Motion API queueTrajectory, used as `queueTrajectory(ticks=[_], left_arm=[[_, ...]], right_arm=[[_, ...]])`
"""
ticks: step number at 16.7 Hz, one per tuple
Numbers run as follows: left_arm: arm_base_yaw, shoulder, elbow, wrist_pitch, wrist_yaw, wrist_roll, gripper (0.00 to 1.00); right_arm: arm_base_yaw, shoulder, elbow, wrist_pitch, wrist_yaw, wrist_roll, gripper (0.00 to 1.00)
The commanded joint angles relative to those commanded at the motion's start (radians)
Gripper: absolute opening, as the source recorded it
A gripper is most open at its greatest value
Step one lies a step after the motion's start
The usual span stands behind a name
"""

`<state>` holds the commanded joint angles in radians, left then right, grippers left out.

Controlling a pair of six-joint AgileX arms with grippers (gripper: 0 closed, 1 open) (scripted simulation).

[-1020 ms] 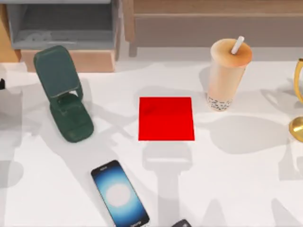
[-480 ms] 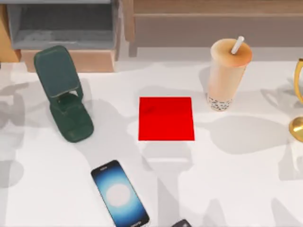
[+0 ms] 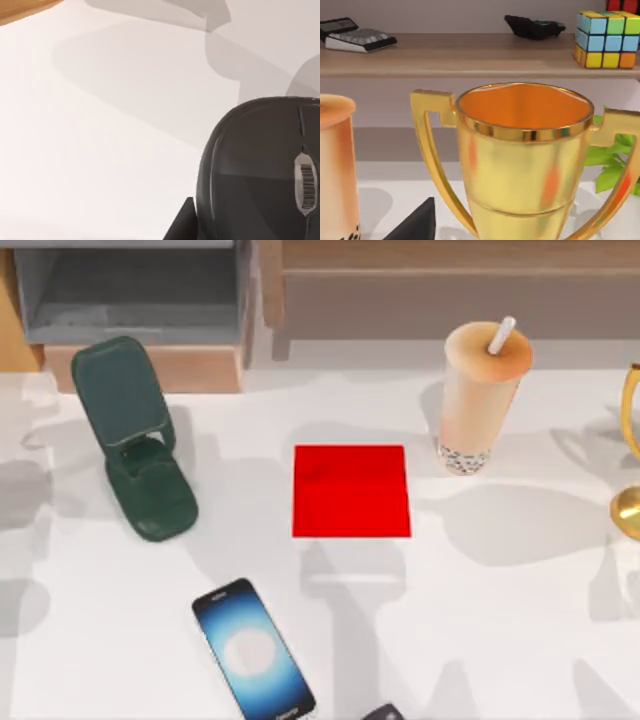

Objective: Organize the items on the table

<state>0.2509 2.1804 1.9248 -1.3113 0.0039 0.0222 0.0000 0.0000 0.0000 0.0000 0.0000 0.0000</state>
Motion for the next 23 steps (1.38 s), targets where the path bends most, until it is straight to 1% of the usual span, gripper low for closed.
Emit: queueTrajectory(ticks=[4, 7, 9, 11, 15, 19, 21, 23], left_arm=[[-0.012, 0.0, 0.01, -0.004, 0.0, 0.003, 0.0], [-0.083, -0.027, 0.099, -0.038, 0.002, 0.001, 0.0], [-0.173, -0.046, 0.196, -0.06, 0.006, -0.023, 0.0], [-0.29, -0.046, 0.308, -0.073, 0.011, -0.073, 0.0], [-0.549, 0.055, 0.502, -0.096, 0.019, -0.258, 0.0], [-0.759, 0.284, 0.562, -0.13, 0.012, -0.486, 0.0], [-0.833, 0.389, 0.568, -0.128, 0.004, -0.58, 0.0], [-0.887, 0.457, 0.575, -0.115, 0.0, -0.643, 0.0]], right_arm=[[0.0, 0.0, 0.0, 0.0, 0.0, 0.0, 1.0], [0.0, 0.0, 0.0, 0.0, 0.0, 0.0, 1.0], [0.0, 0.0, 0.0, 0.0, 0.0, 0.0, 1.0], [0.0, 0.0, 0.0, 0.0, 0.0, 0.0, 1.0], [0.0, 0.0, 0.0, 0.0, 0.0, 0.0, 1.0], [0.0, 0.0, 0.0, 0.0, 0.0, 0.0, 1.0], [0.0, 0.0, 0.0, 0.0, 0.0, 0.0, 1.0], [0.0, 0.0, 0.0, 0.0, 0.0, 0.0, 1.0]])
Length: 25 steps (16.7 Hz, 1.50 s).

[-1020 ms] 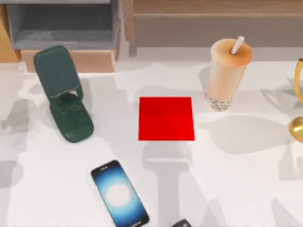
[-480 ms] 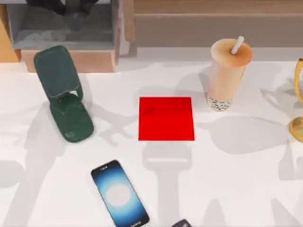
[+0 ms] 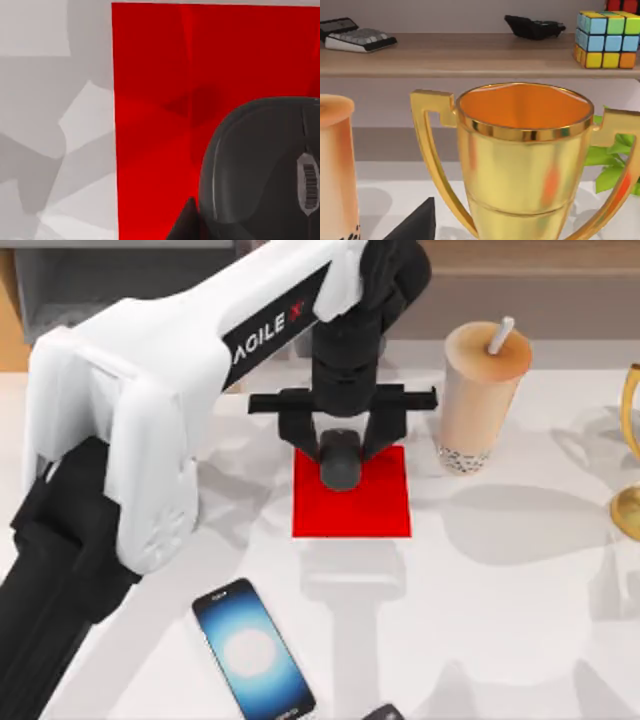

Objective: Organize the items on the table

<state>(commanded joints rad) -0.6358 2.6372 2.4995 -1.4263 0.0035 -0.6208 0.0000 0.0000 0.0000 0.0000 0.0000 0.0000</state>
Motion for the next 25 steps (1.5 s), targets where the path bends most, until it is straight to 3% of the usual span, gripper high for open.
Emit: queueTrajectory(ticks=[13, 24, 25], left_arm=[[-0.061, -0.05, -0.006, -0.059, -0.003, 0.001, 0.0], [-0.023, 0.019, -0.045, 0.057, -0.001, -0.025, 0.0], [-0.023, 0.019, -0.045, 0.057, -0.001, -0.025, 0.08]], right_arm=[[0.0, 0.0, 0.0, 0.0, 0.0, 0.0, 1.0], [0.0, 0.0, 0.0, 0.0, 0.0, 0.0, 1.0], [0.0, 0.0, 0.0, 0.0, 0.0, 0.0, 1.0]])
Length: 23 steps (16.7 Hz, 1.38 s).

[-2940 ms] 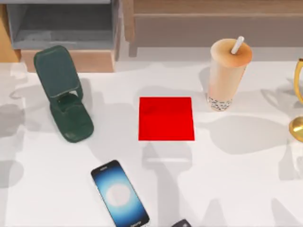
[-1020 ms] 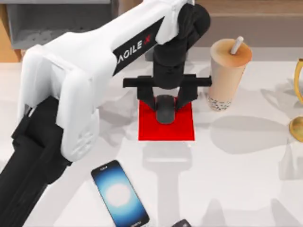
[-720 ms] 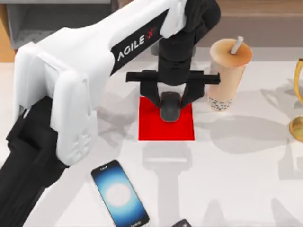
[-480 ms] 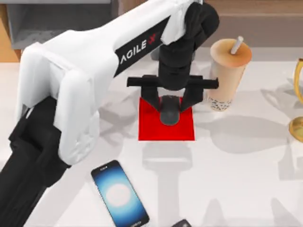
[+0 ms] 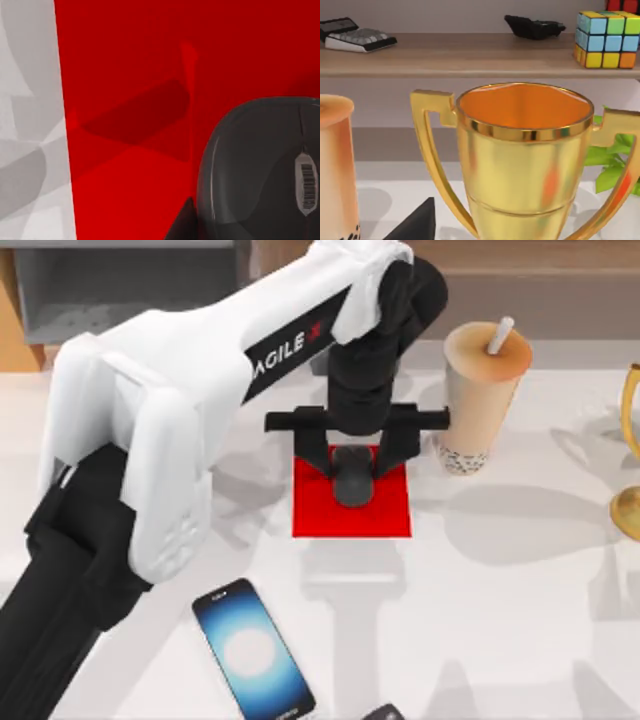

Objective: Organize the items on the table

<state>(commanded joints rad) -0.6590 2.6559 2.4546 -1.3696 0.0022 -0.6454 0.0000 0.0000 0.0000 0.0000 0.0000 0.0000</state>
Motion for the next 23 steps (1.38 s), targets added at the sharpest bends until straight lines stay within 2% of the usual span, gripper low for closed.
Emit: queueTrajectory(ticks=[12, 23], left_arm=[[0.0, 0.0, 0.0, 0.0, 0.0, 0.0, 0.98], [-0.003, -0.012, -0.012, 0.002, 0.0, -0.006, 1.0]], right_arm=[[0.0, 0.0, 0.0, 0.0, 0.0, 0.0, 1.0], [0.0, 0.0, 0.0, 0.0, 0.0, 0.0, 1.0]])
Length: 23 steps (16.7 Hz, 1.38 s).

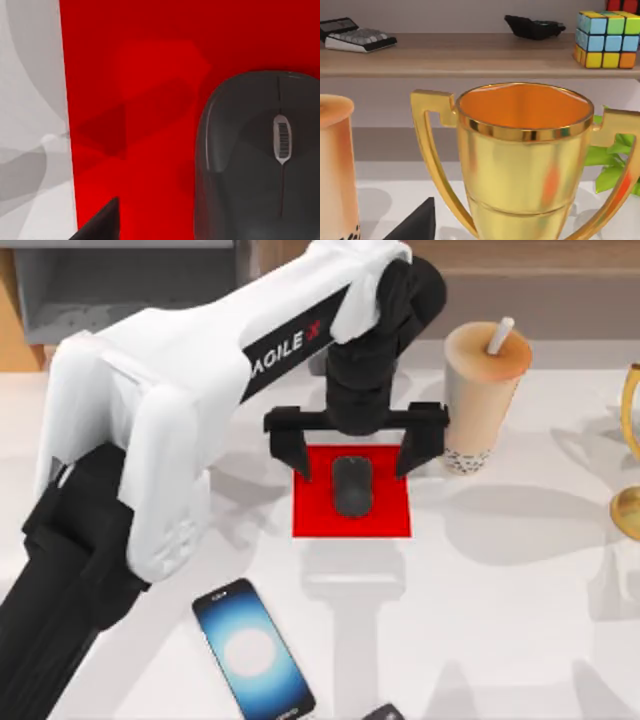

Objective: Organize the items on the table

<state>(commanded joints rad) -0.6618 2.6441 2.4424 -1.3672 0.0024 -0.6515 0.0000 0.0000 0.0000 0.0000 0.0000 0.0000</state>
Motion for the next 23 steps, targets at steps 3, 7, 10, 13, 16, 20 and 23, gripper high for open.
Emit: queueTrajectory(ticks=[3, 7, 10, 13, 16, 20, 23], left_arm=[[-0.007, -0.071, -0.093, 0.025, -0.001, -0.045, 1.0], [-0.029, -0.24, -0.355, 0.097, -0.005, -0.16, 1.0], [-0.045, -0.4, -0.604, 0.167, -0.008, -0.272, 1.0], [-0.059, -0.572, -0.88, 0.244, -0.008, -0.389, 1.0], [-0.074, -0.737, -1.113, 0.317, -0.006, -0.491, 1.0], [-0.093, -0.885, -1.281, 0.385, -0.003, -0.572, 1.0], [-0.096, -0.904, -1.302, 0.394, -0.003, -0.583, 1.0]], right_arm=[[0.0, 0.0, 0.0, 0.0, 0.0, 0.0, 1.0], [0.0, 0.0, 0.0, 0.0, 0.0, 0.0, 1.0], [0.0, 0.0, 0.0, 0.0, 0.0, 0.0, 1.0], [0.0, 0.0, 0.0, 0.0, 0.0, 0.0, 1.0], [0.0, 0.0, 0.0, 0.0, 0.0, 0.0, 1.0], [0.0, 0.0, 0.0, 0.0, 0.0, 0.0, 1.0], [0.0, 0.0, 0.0, 0.0, 0.0, 0.0, 1.0]])
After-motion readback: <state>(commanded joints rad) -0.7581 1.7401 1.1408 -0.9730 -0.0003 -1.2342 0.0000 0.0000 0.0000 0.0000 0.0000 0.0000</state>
